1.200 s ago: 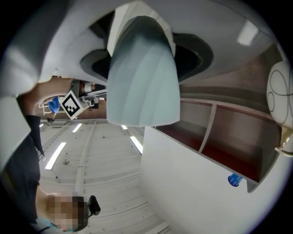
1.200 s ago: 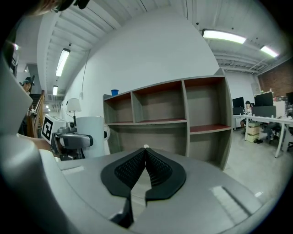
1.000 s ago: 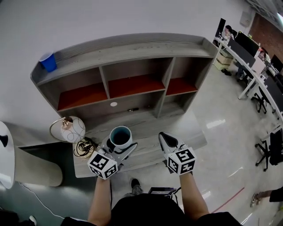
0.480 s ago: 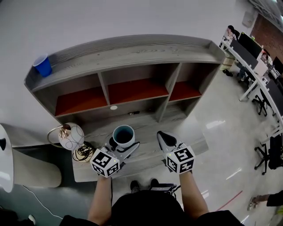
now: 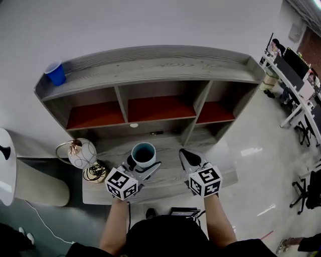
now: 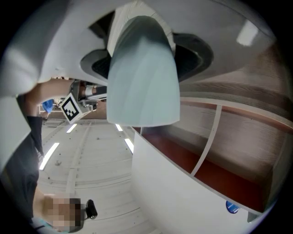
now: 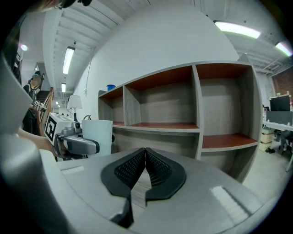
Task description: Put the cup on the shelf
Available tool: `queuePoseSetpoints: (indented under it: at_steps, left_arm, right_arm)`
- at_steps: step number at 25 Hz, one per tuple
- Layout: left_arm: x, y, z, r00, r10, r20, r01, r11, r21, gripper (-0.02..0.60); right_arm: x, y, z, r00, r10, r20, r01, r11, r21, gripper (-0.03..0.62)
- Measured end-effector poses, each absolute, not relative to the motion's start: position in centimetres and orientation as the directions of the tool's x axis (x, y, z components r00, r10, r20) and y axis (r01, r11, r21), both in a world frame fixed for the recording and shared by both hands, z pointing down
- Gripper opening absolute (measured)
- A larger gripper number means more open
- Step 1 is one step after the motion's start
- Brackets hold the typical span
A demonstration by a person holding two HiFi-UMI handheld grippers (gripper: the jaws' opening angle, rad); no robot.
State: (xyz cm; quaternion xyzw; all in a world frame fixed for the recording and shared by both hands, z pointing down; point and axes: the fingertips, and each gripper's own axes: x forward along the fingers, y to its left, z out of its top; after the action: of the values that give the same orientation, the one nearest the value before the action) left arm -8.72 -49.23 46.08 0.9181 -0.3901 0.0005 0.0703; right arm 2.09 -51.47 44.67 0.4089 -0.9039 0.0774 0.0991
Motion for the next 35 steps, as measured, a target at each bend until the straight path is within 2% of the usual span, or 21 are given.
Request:
queuePoseSetpoints:
  at_steps: [19, 35]
  left_arm:
    - [-8.1, -49.4, 45.2, 0.682, -0.727, 0.079, -0.731, -0.674, 0.105, 0.37]
    - [-7.4, -55.3, 38.0, 0.629, -0.774, 0.076, -0.776, -0.63, 0.007, 0.37]
  right_arm:
    - [1.9, -51.7, 44.4, -0.692, -0.682, 0.236, -0.712, 0.698, -0.073, 0.014]
    - [1.8, -54.9, 38.0, -0.783, -0.604, 0.148, -0.617, 0.785, -0.06, 0.014]
